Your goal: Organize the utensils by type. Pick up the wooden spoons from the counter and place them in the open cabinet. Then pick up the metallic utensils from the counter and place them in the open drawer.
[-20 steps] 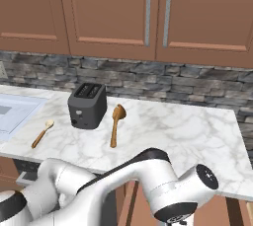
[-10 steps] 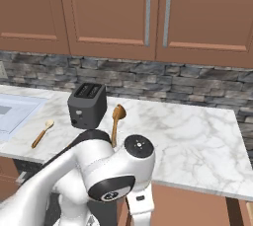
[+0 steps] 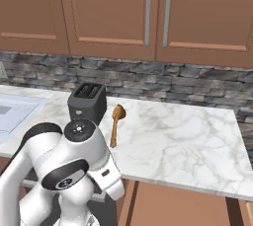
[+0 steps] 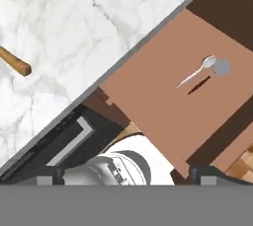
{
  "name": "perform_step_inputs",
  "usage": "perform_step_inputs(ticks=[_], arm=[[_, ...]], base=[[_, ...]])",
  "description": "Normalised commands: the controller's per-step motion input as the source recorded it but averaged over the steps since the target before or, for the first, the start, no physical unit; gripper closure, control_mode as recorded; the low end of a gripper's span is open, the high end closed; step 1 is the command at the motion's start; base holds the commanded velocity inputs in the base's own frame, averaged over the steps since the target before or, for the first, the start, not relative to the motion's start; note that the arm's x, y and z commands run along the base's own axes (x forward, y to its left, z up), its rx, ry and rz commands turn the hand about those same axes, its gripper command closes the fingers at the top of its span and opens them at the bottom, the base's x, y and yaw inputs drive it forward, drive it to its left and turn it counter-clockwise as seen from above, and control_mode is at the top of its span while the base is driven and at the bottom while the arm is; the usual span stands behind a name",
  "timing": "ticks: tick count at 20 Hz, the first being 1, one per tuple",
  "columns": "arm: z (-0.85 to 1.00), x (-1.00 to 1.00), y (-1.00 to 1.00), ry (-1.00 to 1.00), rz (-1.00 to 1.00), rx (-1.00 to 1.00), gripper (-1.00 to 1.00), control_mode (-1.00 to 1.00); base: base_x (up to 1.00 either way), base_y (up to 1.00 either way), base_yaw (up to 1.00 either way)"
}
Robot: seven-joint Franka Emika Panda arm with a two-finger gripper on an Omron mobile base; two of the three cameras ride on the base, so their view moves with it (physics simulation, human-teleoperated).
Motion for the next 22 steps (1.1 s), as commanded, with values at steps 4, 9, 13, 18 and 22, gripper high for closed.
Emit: perform_step_inputs(ticks=[4, 9, 13, 18, 22], arm=[[0.34, 0.61, 0.39, -0.06, 0.46, -0.03, -1.00, -1.00], [0.47, 0.50, 0.32, -0.03, 0.40, -0.05, -1.00, -1.00], [0.33, 0.36, 0.46, 0.00, 0.33, -0.10, -1.00, -1.00], [0.01, 0.42, 0.61, 0.00, 0.31, -0.19, -1.00, -1.00], [0.00, 0.46, 0.62, 0.01, 0.22, -0.23, -1.00, -1.00]], base=[[0.00, 0.00, 0.00], [0.00, 0.00, 0.00], [0.00, 0.00, 0.00], [0.00, 0.00, 0.00], [0.00, 0.00, 0.00]])
